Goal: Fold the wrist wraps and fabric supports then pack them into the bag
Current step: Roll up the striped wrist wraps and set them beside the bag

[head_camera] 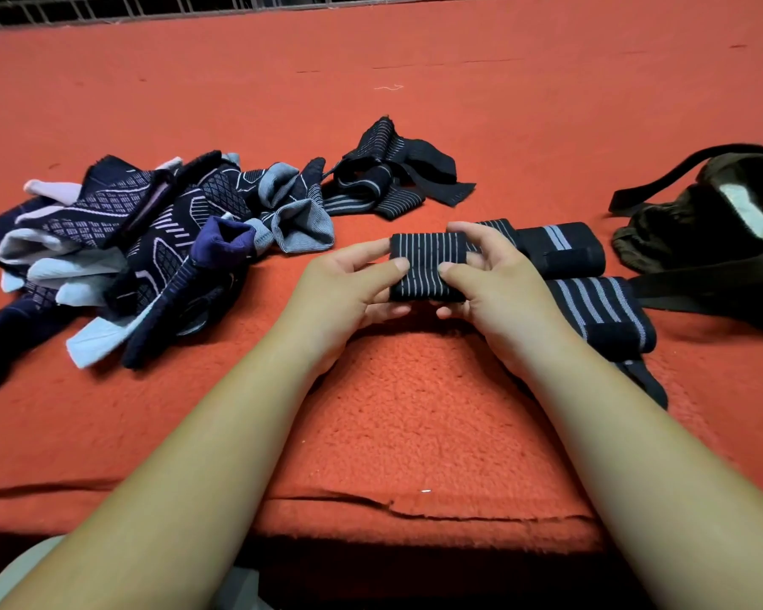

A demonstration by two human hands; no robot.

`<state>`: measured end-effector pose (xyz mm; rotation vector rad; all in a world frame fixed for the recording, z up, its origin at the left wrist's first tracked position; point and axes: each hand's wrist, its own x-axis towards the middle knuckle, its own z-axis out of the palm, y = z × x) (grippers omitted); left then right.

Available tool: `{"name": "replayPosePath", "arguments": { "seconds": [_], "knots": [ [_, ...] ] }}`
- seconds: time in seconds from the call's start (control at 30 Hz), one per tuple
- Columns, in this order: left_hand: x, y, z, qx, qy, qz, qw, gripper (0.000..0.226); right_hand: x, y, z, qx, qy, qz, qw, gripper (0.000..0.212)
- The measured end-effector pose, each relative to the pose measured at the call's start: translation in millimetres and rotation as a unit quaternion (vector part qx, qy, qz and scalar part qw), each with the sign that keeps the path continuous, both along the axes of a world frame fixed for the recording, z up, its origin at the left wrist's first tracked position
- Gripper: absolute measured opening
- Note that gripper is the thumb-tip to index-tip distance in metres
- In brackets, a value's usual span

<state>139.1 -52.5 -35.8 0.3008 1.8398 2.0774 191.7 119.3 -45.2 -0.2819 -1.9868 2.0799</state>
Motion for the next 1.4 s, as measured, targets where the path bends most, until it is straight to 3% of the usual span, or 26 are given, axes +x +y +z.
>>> {"name": "replayPosePath", "arguments": {
  "seconds": [0.2, 0.5, 0.63, 0.77, 1.03, 1.23, 1.4],
  "knots": [
    [0.4, 4.4, 4.6, -0.014, -0.004, 0.031, 0.999, 0.038, 3.8, -2.2, 5.5, 0.015, 0.01, -0.044, 0.999, 0.046],
    [-0.1, 30.5, 27.0, 0.022, -0.011, 0.05, 0.998, 0.032, 13.0, 12.5, 34.3, 0.043, 0.009, -0.09, 0.995, 0.024],
    [1.6, 47.6, 28.0, -0.001, -0.034, 0.036, 0.999, 0.023, 15.9, 33.4, 44.6, 0.182, -0.06, -0.119, 0.974, 0.021],
    [4.6, 59.0, 23.1, -0.026, -0.035, 0.019, 0.999, 0.017, 17.8, 50.8, 49.1, 0.334, -0.11, -0.146, 0.925, 0.02],
    [14.9, 70.5, -0.6, -0.153, -0.044, 0.008, 0.987, 0.027, 19.7, 59.6, 34.1, 0.494, -0.178, -0.128, 0.841, 0.022],
    [15.3, 78.3, -12.3, -0.333, 0.074, 0.012, 0.94, 0.021, 16.8, 59.6, 19.8, 0.528, -0.227, -0.097, 0.813, 0.016],
    [10.6, 78.8, -13.6, -0.427, 0.166, 0.037, 0.888, 0.028, 15.8, 59.6, 15.8, 0.534, -0.213, -0.109, 0.811, 0.027]
  ]
}}
